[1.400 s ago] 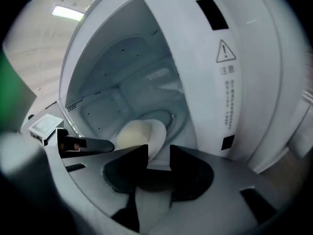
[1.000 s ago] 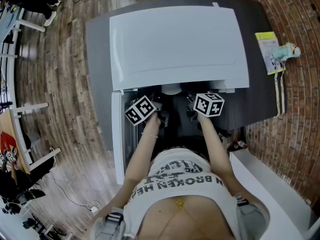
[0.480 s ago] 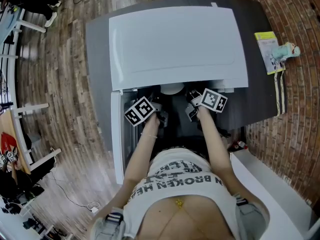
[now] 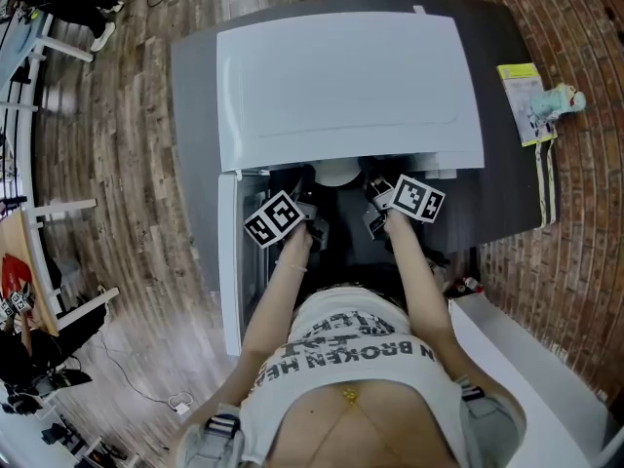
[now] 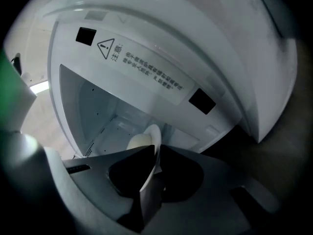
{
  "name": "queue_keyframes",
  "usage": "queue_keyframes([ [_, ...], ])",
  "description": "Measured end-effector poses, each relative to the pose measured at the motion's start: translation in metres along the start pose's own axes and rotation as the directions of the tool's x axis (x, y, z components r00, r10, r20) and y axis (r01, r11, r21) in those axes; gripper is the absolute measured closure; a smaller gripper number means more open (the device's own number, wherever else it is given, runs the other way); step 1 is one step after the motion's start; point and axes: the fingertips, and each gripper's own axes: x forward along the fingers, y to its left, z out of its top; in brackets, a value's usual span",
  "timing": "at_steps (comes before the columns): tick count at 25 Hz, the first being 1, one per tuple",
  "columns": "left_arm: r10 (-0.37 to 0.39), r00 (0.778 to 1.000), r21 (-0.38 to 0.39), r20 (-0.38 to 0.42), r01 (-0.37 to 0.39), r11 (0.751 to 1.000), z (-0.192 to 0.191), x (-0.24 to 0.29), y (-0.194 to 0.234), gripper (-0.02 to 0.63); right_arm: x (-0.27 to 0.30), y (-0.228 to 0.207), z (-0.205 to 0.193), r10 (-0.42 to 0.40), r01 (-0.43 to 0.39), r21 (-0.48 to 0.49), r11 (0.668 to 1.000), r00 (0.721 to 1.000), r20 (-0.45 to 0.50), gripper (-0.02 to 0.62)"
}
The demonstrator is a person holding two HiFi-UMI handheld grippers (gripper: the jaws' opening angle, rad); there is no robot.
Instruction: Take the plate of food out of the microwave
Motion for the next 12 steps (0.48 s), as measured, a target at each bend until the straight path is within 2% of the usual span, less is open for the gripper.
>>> queue_keyframes([
  [5, -0.013, 1.000, 0.042, 0.001, 0.013, 0.999, -0.001, -0.003, -0.005, 0.561, -0.005, 0.000, -0.001, -0.010, 0.010, -0.001, 1.000, 1.000, 0.003, 0.557],
  [12, -0.029, 1.000, 0.049, 0.006, 0.029, 0.998, -0.005, -0.012, -0.013, 0.560, -0.016, 0.006, -0.002, -0.007, 0.007, -0.018, 1.000, 1.000, 0.003, 0.557],
])
